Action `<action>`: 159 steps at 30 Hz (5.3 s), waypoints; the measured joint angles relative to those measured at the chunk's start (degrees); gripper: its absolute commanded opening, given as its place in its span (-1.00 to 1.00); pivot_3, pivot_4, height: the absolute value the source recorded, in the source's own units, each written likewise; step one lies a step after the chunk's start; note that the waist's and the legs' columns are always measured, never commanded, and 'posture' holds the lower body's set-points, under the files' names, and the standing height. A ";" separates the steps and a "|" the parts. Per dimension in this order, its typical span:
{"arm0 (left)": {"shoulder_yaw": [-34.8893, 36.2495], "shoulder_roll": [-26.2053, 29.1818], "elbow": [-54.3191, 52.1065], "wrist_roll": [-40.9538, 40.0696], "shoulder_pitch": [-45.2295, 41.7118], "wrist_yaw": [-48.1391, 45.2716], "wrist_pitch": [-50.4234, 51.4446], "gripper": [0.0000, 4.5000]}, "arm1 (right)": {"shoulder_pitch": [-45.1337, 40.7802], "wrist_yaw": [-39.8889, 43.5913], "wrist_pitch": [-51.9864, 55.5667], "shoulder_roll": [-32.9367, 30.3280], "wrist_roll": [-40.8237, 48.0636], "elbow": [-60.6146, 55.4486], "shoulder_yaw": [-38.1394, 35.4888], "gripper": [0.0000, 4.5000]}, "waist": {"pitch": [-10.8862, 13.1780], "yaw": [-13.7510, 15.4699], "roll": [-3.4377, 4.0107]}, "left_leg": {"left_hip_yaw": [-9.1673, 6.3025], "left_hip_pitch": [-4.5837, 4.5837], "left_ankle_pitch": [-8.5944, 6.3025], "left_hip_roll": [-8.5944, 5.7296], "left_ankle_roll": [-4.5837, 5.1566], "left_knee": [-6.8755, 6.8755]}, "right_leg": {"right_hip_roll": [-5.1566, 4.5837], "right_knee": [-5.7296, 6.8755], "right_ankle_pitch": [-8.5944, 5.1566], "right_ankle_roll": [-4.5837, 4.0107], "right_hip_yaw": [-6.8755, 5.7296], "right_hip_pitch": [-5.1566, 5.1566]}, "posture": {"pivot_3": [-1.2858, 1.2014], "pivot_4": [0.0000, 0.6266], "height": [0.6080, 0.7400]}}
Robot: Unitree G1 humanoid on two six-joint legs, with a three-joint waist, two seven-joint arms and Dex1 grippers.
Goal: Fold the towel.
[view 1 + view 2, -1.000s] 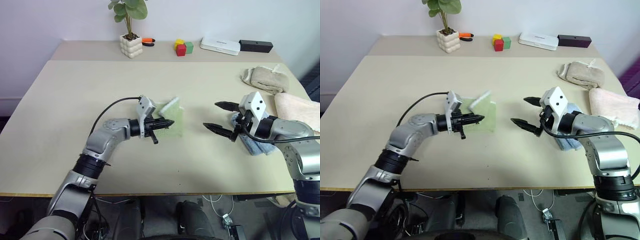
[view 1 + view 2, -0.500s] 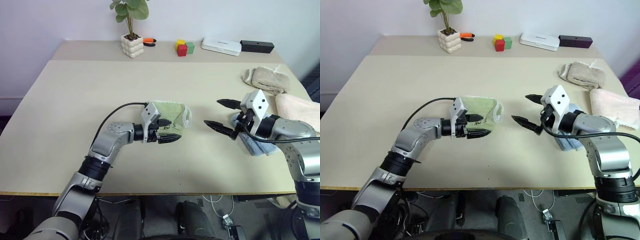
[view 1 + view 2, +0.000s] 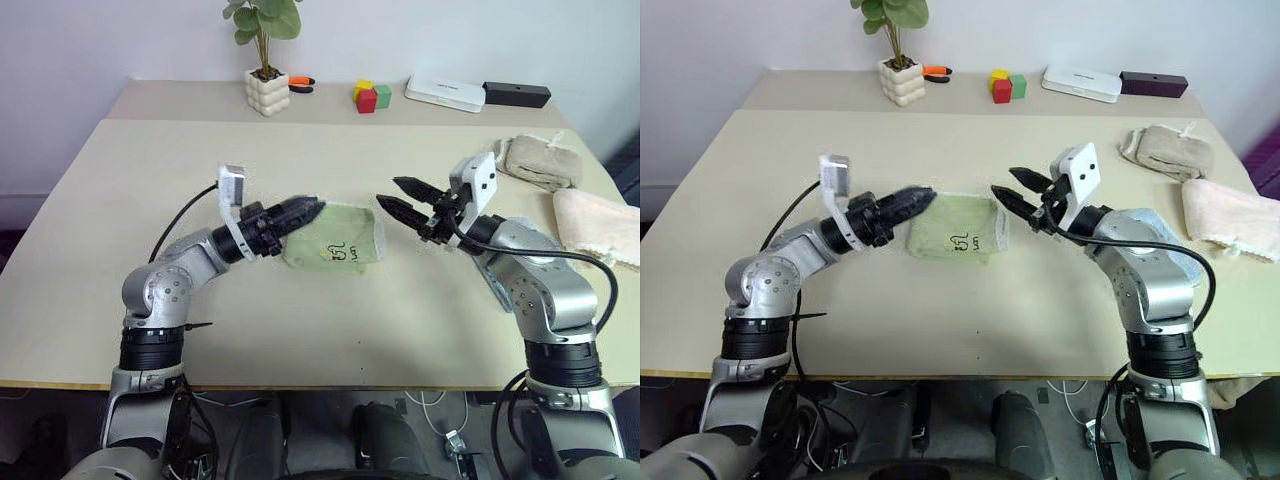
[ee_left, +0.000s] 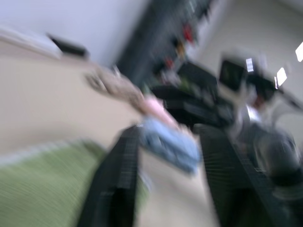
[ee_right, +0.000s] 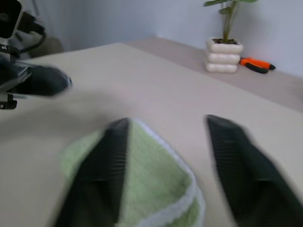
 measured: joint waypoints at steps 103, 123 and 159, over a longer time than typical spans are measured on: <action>4.35 1.65 33.27 3.20 -10.41 2.36 25.31 -0.99 | 0.03 -12.18 -5.41 10.03 -10.59 8.54 3.76 1.00 | -0.06 -1.08 0.11 | -0.04 0.27 0.04 -0.02 -0.08 -0.17 | 0.00 0.03 0.01 0.04 0.00 0.24 | 0.03 -0.52 0.92; 32.45 -2.07 15.07 -2.54 -0.23 32.21 0.59 -0.99 | 10.07 15.90 6.85 -10.52 9.61 -4.15 0.44 1.00 | 0.08 -1.01 -0.17 | 0.04 0.78 0.08 -0.13 -0.16 -0.81 | -0.06 -0.25 -0.03 -0.04 0.19 0.40 | 0.03 -0.52 0.92; 29.79 -16.91 -1.11 -7.63 12.49 55.07 -27.27 -0.99 | 9.50 20.31 0.86 -11.23 13.32 -5.21 -2.90 1.00 | 0.10 -0.22 -0.29 | -0.02 0.79 0.08 -0.14 -0.16 -0.79 | 0.03 -0.28 -0.05 -0.08 0.17 0.44 | 0.03 -0.52 0.92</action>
